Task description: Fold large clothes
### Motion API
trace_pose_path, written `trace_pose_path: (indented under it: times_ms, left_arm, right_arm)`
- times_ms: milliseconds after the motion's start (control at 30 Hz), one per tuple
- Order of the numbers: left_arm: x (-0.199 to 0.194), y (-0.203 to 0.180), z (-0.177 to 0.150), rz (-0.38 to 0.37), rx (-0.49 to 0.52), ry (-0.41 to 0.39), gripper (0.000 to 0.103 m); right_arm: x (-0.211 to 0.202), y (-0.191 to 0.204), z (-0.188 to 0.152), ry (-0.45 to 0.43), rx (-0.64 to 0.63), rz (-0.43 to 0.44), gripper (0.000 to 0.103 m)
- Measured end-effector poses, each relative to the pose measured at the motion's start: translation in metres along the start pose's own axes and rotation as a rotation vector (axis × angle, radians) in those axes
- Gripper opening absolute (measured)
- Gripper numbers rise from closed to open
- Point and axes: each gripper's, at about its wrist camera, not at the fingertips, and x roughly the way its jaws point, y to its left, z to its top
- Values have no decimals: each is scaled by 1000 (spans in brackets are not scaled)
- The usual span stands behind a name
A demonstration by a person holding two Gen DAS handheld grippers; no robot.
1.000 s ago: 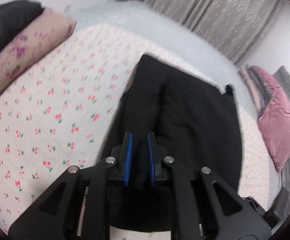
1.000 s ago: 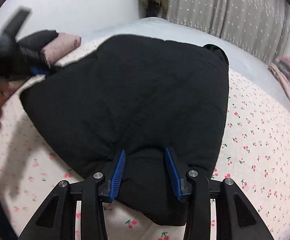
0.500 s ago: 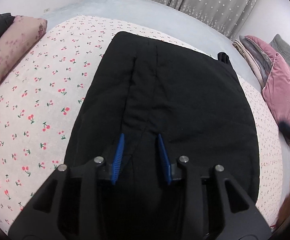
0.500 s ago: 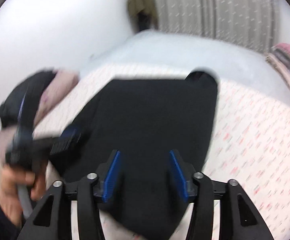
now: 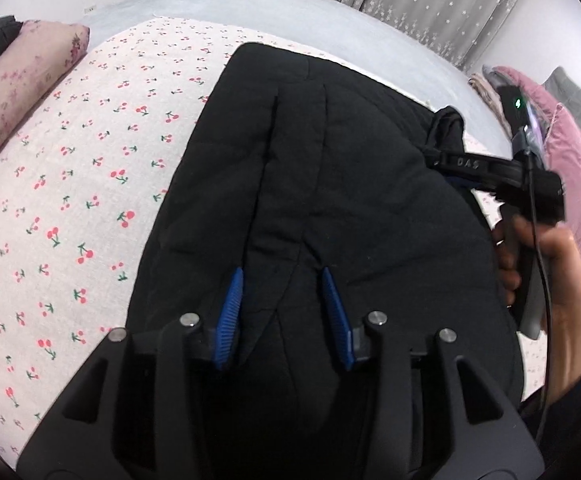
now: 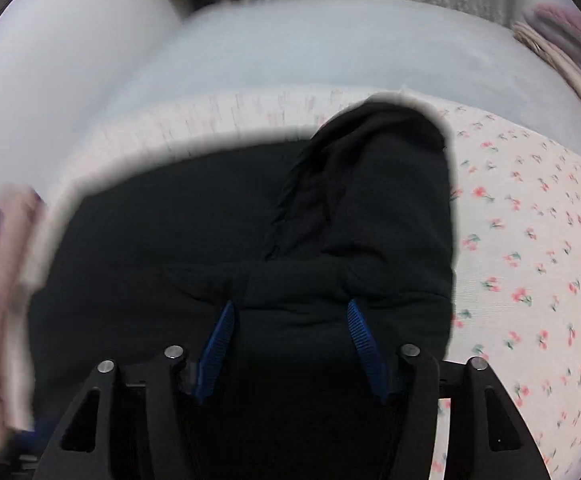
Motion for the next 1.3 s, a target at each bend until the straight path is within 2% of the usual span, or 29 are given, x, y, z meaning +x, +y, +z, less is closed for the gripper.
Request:
trace_pose_path:
  times_ms: [100,200,333,400,467,533,567,700,767,867,933,1000,1067,1167,1233,1300]
  left_arm:
    - [0,1,0,-2,-4,5,45]
    - [-2,3,0,-17,-18,9,45]
    - [-2,6,0,-32,-32,13,45]
    - [-2,6,-1,-34,-31,14,45]
    - [-2,7,-1,-31,-32,13,45]
    - [-4,7,1,-24,-32,-4,45]
    - [-3,8,1,-20,-34,8,45]
    - [-1,8,0,-31,-31,18,45]
    - [-5,13,0,-67,-53,19,45]
    - [-16,28,3,-161,-116,29,45]
    - [-26,34,0,-178,-139,7,45]
    - [-28,33,-4,-156,-123,-2,46]
    - [-25,29,-6,-134,-117,3,47]
    - [-21,24,-5,-104,-95,-2,47]
    - [-18,22,-5,-98,-78,-3,49]
    - [-11,22,-3,-82,-62,-12,49]
  right_arm:
    - [-4,3,3,18,-21,-16,63]
    - [-27,11,9,-12,-27,-12,63]
    - [-57,49,23,-83,-34,197,63]
    - [-53,82,26,-79,-120,177,63]
    - [-24,113,20,-25,-204,139,63]
    - [26,121,1,33,-225,62,63]
    - [32,121,-5,-3,-218,48,63]
    - [19,113,-8,-33,-202,68,63]
    - [-6,106,-8,-38,-160,91,63]
    - [-71,82,-32,-128,-127,210,67]
    - [-105,65,-57,-136,-146,178,68]
    - [-130,48,-89,-92,-191,172,68]
    - [-139,38,-114,-29,-217,186,68]
    - [-135,41,-147,25,-263,153,69]
    - [-125,53,-178,-20,-341,74,70]
    - [-101,56,-198,-73,-360,11,71]
